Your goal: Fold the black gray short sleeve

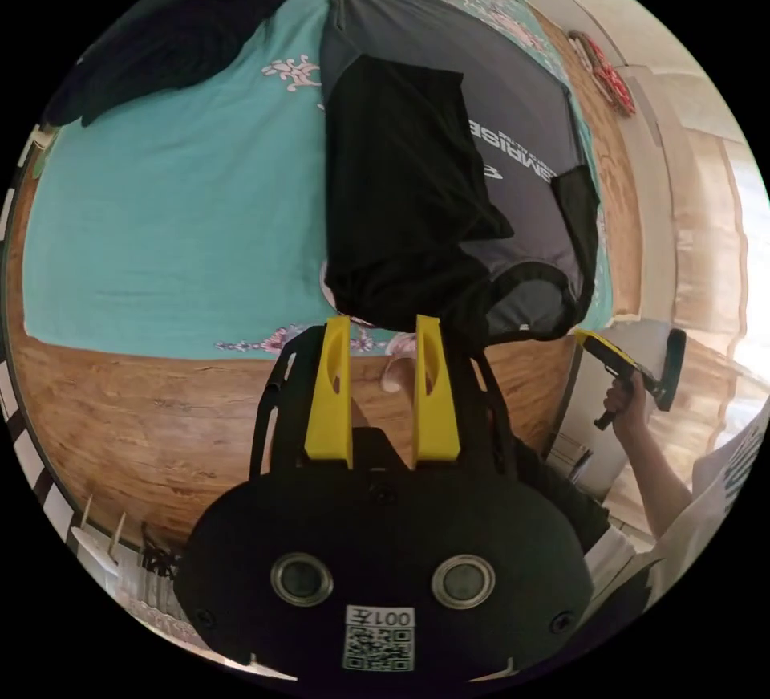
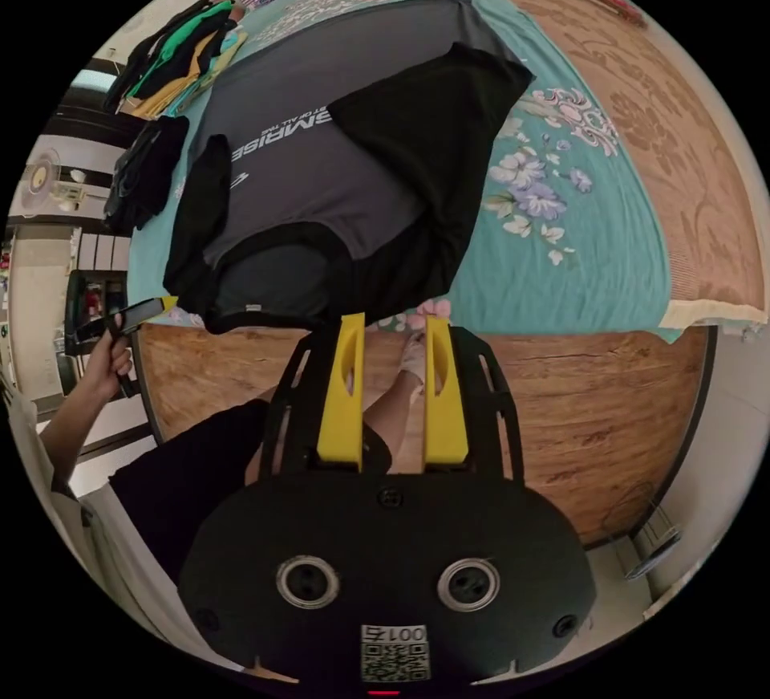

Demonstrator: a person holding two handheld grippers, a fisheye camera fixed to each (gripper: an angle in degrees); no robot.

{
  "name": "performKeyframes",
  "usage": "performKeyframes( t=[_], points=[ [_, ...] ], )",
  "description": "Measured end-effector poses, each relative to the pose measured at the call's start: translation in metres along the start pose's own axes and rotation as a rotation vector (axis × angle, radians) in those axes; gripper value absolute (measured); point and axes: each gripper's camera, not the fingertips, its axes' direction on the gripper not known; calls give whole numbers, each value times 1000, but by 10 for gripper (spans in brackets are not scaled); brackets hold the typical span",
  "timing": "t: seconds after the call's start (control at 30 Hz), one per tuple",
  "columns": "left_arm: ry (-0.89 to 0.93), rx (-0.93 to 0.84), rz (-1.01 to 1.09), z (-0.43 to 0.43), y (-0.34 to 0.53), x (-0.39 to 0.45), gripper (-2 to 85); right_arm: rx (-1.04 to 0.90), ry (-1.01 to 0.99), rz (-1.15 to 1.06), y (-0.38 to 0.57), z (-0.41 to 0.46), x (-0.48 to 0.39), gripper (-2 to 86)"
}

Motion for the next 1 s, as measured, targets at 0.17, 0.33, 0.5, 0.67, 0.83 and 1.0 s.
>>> performKeyframes(
  t=[0.17, 0.33, 0.5, 0.67, 0.83, 1.0],
  points=[
    [-16, 55, -80, 4, 14, -32, 91, 16, -110, 85, 3, 31, 29, 105],
    [84, 59, -152, 3, 31, -67, 96, 20, -178, 154, 16, 46, 47, 21],
    [254, 77, -256, 13, 44, -103, 106, 7, -329, 236, 29, 74, 79, 0],
    [376, 28, -253, 12, 55, -139, -3, 6, -459, 244, 51, 85, 111, 4],
    [419, -15, -287, 13, 79, -173, -9, -23, -412, 160, 72, 76, 118, 9],
    [328, -124, -278, 11, 106, -205, -9, -77, -235, -63, 76, 76, 93, 9]
  ],
)
